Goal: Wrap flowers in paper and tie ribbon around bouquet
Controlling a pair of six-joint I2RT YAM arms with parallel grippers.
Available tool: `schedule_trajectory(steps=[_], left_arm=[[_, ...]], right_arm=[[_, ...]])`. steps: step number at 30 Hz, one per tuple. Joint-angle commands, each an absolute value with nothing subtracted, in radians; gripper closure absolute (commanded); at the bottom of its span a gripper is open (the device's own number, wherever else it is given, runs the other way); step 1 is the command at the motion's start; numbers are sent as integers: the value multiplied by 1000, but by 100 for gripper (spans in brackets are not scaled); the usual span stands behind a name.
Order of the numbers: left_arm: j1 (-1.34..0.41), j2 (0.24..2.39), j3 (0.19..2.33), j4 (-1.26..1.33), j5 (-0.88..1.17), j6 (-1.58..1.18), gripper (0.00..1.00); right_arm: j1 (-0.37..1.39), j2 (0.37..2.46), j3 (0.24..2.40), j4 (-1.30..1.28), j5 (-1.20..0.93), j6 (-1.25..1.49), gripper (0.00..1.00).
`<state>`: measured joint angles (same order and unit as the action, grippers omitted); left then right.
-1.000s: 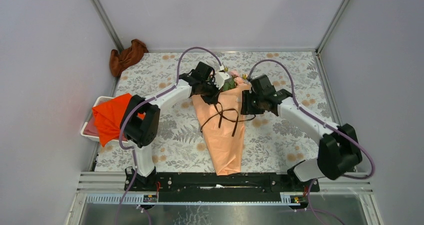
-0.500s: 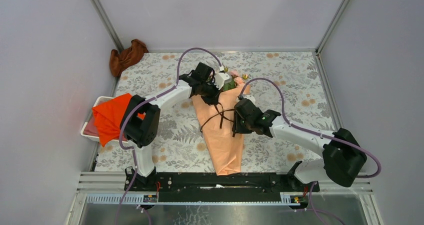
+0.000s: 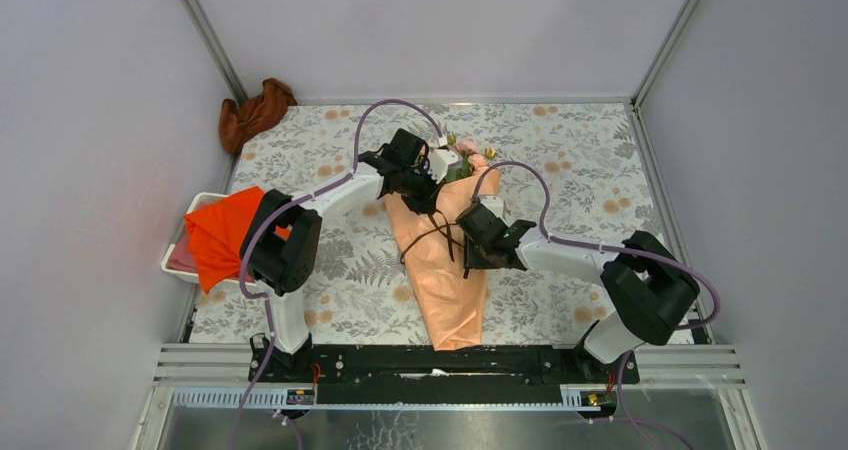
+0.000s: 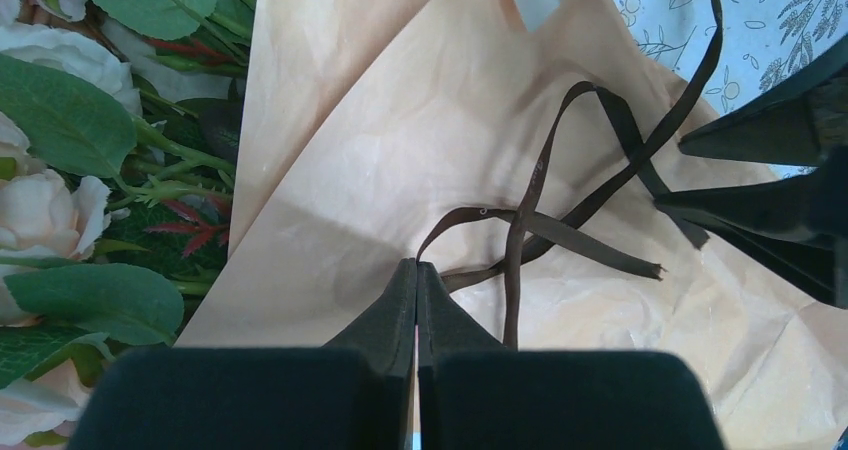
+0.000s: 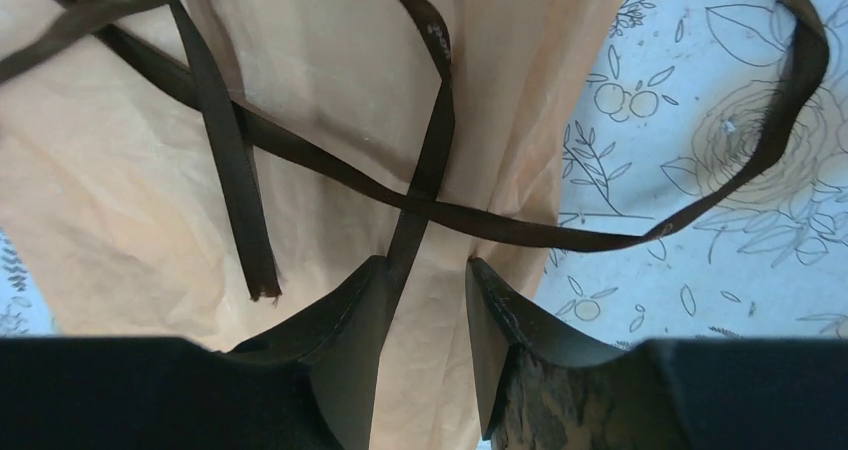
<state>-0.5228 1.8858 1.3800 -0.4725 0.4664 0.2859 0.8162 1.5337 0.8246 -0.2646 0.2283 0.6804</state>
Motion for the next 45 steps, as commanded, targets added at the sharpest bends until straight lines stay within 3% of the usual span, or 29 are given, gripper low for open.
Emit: schedule_trajectory(steps=[1, 12, 17, 21, 25, 28, 45], left_arm=[[-522, 1854, 1374, -432, 490, 279, 100], [-523, 1854, 1366, -432, 494, 280, 100], [-524, 1856, 1368, -430, 498, 276, 100], [-525, 1854, 1365, -430, 494, 279, 100], [-525, 1858, 1361, -424, 484, 281, 100], [-525, 1863, 1362, -423, 483, 279, 100], [-534, 1875, 1365, -420, 487, 278, 100]], right_arm=[[819, 1586, 858, -206, 279, 663, 58], [801, 1640, 860, -176, 254, 655, 69], [796, 1641, 873, -181, 286, 637, 88], [795, 1629, 889, -241, 337, 614, 94], [780, 1585, 876, -290, 393, 596, 93], [765, 1562, 862, -281, 386, 577, 87], [798, 1656, 993, -279, 295, 457, 75]])
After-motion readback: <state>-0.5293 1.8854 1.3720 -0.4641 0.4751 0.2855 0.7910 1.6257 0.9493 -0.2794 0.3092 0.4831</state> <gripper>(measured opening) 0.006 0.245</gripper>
